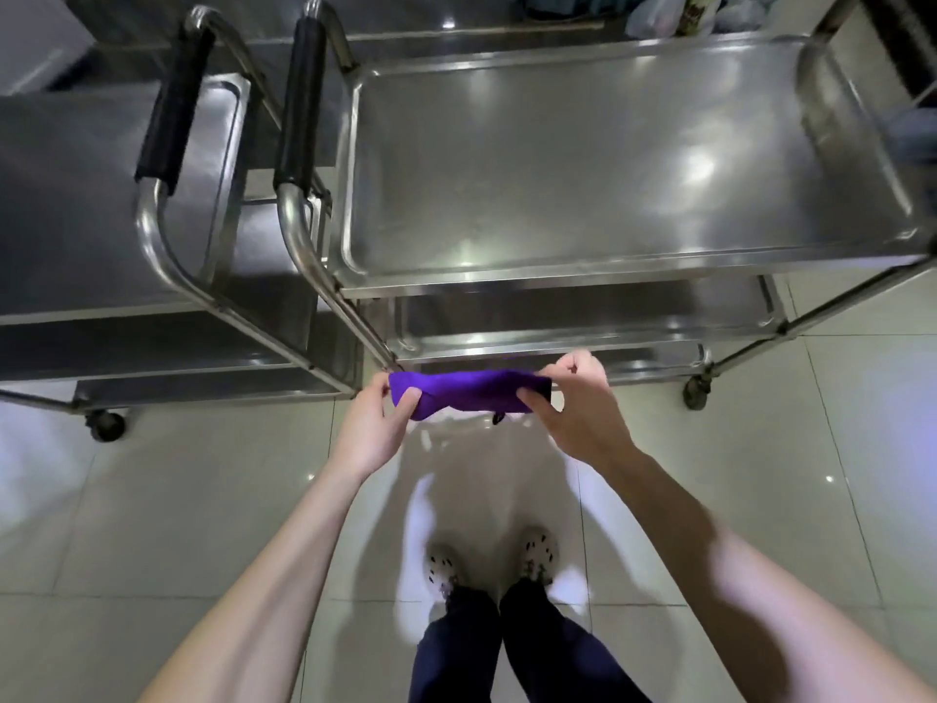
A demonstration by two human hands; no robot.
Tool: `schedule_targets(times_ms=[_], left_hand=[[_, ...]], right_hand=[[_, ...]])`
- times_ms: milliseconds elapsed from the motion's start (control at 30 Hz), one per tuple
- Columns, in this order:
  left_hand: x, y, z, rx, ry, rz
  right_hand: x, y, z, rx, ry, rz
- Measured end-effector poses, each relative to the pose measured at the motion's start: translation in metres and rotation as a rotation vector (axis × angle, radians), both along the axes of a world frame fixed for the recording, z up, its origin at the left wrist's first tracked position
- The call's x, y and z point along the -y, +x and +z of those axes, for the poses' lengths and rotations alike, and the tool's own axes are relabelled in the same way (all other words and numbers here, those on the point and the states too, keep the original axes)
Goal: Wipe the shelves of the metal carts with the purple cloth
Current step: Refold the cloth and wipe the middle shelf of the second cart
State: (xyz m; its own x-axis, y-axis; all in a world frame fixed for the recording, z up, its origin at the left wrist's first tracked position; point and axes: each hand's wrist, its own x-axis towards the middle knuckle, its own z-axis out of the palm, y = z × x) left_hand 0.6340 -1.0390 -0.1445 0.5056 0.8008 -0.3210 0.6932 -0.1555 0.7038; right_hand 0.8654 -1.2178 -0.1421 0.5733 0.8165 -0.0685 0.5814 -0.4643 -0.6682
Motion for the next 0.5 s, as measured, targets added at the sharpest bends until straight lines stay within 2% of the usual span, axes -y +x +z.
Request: schedule_targets(times_ms=[33,133,200,267,333,400,500], left_hand=[[-0.003,0.006,-0.010,0.014,-0.050,0.072],[-0.011,0.025,-0.044,0.036,-0.078,0.182],[-0.020,0.032,-0.066,0.125,-0.164,0.243],[-0.031,0.031,-0.095,0.223,-0.269,0.149],[-0.040,0.033,-0.124,0.213,-0.293,0.007],[-0.053,0.045,-0.151,0.149,-0.181,-0.023],[-0.087,0.085,-0.177,0.215,-0.081,-0.008]], right_hand=[[-0.005,0.003,-0.008,-0.088,-0.046,-0.039],[-0.020,0.005,-0.035,-0.565,-0.101,-0.248],[-0.024,0.001,-0.064,-0.726,-0.063,-0.283],[-0.023,-0.002,-0.099,-0.699,-0.079,-0.250],[-0.025,-0.002,-0.127,-0.620,-0.080,-0.241],[-0.038,0.006,-0.146,-0.491,-0.046,-0.229],[-0.082,0.037,-0.168,-0.238,0.105,-0.235]])
